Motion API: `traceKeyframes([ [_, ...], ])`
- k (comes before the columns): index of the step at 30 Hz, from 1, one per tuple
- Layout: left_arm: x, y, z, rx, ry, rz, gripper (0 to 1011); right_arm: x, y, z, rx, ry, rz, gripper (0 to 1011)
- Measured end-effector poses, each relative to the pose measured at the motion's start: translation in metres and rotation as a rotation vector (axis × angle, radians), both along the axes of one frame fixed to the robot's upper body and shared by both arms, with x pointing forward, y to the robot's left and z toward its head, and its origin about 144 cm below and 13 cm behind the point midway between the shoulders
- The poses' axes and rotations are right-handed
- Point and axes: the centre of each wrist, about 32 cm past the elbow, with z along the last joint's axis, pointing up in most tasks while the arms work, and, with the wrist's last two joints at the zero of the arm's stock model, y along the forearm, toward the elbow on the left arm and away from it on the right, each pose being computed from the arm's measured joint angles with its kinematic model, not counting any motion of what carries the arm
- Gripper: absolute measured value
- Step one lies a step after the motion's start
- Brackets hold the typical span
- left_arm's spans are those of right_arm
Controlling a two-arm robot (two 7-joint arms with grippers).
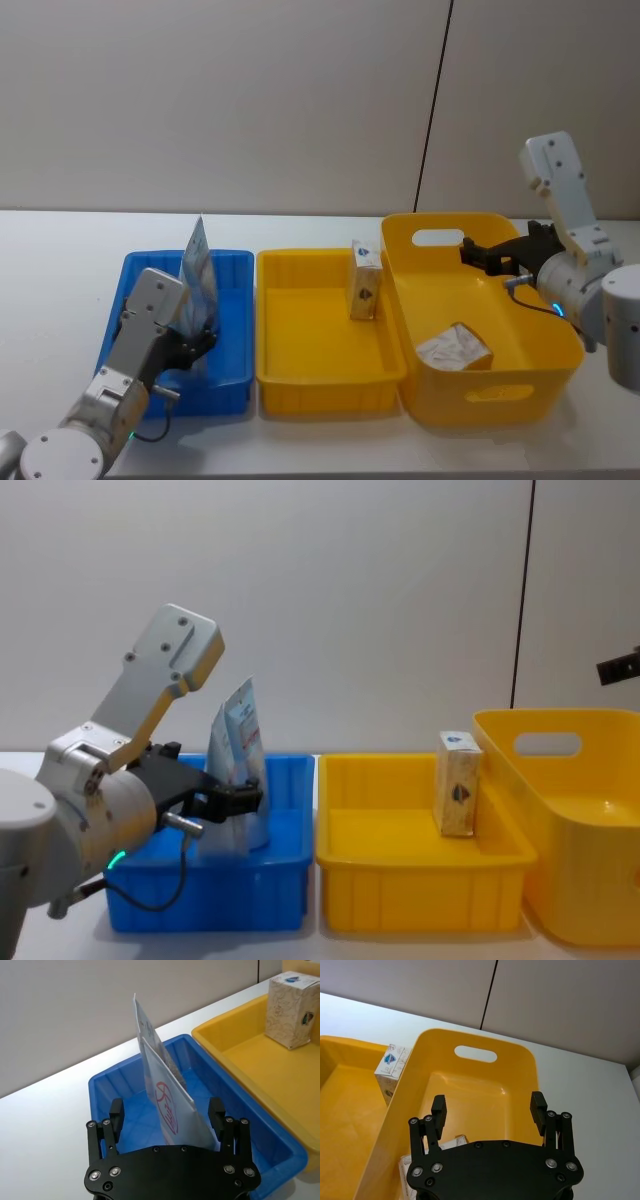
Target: Bimanual collaborative sorting of washing and personal care products
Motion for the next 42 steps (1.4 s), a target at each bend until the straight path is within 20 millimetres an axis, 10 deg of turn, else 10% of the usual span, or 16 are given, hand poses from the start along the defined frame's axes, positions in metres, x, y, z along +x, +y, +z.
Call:
traceKeyframes([
  [13, 0.0010, -0.0006, -0.0012, -0.030, -0.008, -0.030, 996, 0.0000, 0.0000, 0.0000, 0.000, 0.000, 0.000, 1003],
  [34, 0.0013, -0.0008, -0.0020, -0.043, -0.012, -0.042, 358, 0.0000, 0.0000, 0.0000, 0.000, 0.000, 0.000, 1004],
  [42, 0.0013, -0.0010, -0.0021, -0.045, -0.012, -0.044, 273, 0.0000, 0.0000, 0.0000, 0.000, 0.000, 0.000, 1004],
])
